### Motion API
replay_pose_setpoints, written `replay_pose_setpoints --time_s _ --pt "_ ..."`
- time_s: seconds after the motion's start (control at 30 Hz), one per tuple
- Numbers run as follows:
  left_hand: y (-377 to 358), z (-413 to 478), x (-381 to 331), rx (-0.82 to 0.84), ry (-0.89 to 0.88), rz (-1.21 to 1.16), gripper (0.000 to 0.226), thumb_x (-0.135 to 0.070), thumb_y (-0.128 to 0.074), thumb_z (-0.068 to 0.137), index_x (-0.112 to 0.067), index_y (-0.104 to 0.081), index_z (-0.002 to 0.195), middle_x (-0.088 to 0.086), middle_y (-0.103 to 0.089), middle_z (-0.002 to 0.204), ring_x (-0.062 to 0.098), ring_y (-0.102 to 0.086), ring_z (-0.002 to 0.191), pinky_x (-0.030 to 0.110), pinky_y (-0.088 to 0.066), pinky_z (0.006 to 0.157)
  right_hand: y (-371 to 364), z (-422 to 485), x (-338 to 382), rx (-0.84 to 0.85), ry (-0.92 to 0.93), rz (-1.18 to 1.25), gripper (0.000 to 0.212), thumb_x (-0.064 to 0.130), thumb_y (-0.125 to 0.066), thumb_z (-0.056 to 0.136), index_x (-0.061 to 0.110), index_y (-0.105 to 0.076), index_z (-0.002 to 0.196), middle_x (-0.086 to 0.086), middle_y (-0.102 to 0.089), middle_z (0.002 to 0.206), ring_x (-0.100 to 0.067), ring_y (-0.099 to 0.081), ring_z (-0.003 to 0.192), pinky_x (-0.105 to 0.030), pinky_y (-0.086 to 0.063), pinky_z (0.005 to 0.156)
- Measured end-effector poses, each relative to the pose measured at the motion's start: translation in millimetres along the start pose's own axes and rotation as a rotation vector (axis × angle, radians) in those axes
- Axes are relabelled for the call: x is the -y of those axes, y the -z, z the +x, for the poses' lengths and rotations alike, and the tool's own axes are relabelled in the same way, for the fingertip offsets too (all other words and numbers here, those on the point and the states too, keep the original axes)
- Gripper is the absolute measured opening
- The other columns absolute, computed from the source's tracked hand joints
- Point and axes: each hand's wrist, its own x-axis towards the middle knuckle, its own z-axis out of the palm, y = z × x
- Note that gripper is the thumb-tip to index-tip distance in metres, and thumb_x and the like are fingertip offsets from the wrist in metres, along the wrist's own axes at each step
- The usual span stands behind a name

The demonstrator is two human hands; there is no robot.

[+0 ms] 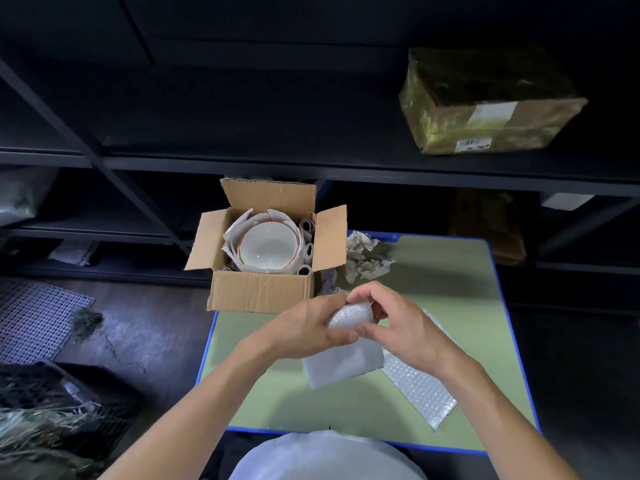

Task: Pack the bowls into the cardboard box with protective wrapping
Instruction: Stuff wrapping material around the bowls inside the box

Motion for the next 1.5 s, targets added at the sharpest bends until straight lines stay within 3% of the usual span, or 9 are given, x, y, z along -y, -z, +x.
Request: replay_pose_setpoints --time_s 0.17,0.33,0.43,0.6,0.8,1.0,1.1,1.37,1.5 --pt "-2.3 4.8 -7.9 0.077 0.011 0.077 0.037 -0.035 -0.067 0.089 -0.031 -0.053 0.123 -0.010 -0.062 0.108 0.011 -0.057 0.097 0.029 -0.048 0.082 3.0 -5.9 3.3 -0.020 0.046 -0.102 0.034 0.016 -0.069 0.086 0.040 -0.057 0.106 0.022 -0.055 0.109 -0.007 -0.056 0.093 -0.012 -0.042 0.078" --pt "-3.5 3.6 -11.1 -0.021 -0.107 0.178 0.018 -0.036 -0.059 0.098 -0.025 -0.058 0.111 -0.002 -0.060 0.094 0.016 -0.054 0.082 0.035 -0.043 0.071 10.7 -11.2 2.7 -0.088 0.008 -0.144 0.015 0.023 -0.064 0.092 0.035 -0.057 0.089 0.017 -0.057 0.081 -0.009 -0.053 0.076 -0.021 -0.043 0.064" --pt "-0.5 -0.2 -12.9 -0.159 -0.242 0.211 0.024 -0.027 -0.058 0.099 -0.018 -0.056 0.121 -0.003 -0.059 0.103 0.011 -0.050 0.086 0.030 -0.043 0.075 18.0 -13.0 -0.9 -0.087 -0.064 -0.145 0.011 0.026 -0.062 0.094 0.035 -0.056 0.093 0.008 -0.058 0.075 -0.012 -0.051 0.071 -0.036 -0.046 0.069" --pt "-3.2 -1.9 -15.8 -0.119 -0.231 0.290 0.021 -0.030 -0.045 0.105 -0.011 -0.048 0.113 0.005 -0.058 0.098 0.024 -0.051 0.085 0.041 -0.043 0.075 24.7 -11.9 1.7 -0.087 -0.054 -0.115 0.019 0.032 -0.056 0.094 0.047 -0.053 0.106 0.023 -0.059 0.088 -0.004 -0.054 0.081 -0.026 -0.045 0.066" --pt "3.8 -3.5 -13.7 0.023 -0.104 0.198 0.039 -0.047 -0.056 0.098 -0.016 -0.050 0.121 0.001 -0.059 0.090 0.023 -0.052 0.078 0.043 -0.046 0.074 21.2 -8.0 7.5 -0.033 0.016 -0.034 0.030 0.029 -0.070 0.083 0.044 -0.059 0.108 0.022 -0.063 0.113 -0.004 -0.058 0.111 -0.028 -0.050 0.087" --pt "4.9 -7.9 -7.4 -0.093 -0.162 0.213 0.031 -0.035 -0.063 0.096 -0.017 -0.054 0.119 -0.005 -0.057 0.098 0.021 -0.055 0.091 0.032 -0.039 0.071 15.7 0.8 8.0 -0.077 -0.005 -0.038 0.015 0.028 -0.064 0.092 0.042 -0.062 0.098 0.025 -0.066 0.099 -0.002 -0.060 0.096 -0.011 -0.043 0.074" --pt "4.3 -6.5 -8.9 -0.192 -0.178 0.324 0.039 -0.036 -0.061 0.096 -0.016 -0.051 0.129 0.001 -0.057 0.113 0.021 -0.056 0.099 0.039 -0.045 0.080 14.5 9.2 6.7 -0.106 -0.075 -0.017 0.011 0.032 -0.062 0.094 0.043 -0.062 0.096 0.022 -0.066 0.093 -0.003 -0.060 0.087 -0.016 -0.044 0.070" --pt "16.9 -6.3 -3.9 -0.081 -0.140 0.248 0.020 -0.035 -0.053 0.101 -0.017 -0.052 0.092 0.000 -0.057 0.083 0.020 -0.050 0.075 0.035 -0.036 0.065 14.9 11.4 15.9 -0.027 0.034 -0.035 0.023 0.036 -0.070 0.084 0.040 -0.062 0.105 0.019 -0.065 0.105 -0.006 -0.061 0.096 -0.025 -0.051 0.076" --pt "17.9 -9.7 -2.1 -0.185 -0.198 0.252 0.021 -0.034 -0.058 0.099 -0.016 -0.057 0.110 0.000 -0.055 0.098 0.016 -0.051 0.085 0.034 -0.041 0.073 13.4 14.6 17.1 -0.080 0.018 -0.087 0.013 0.034 -0.063 0.088 0.042 -0.061 0.099 0.019 -0.065 0.092 -0.005 -0.059 0.085 -0.022 -0.046 0.066"
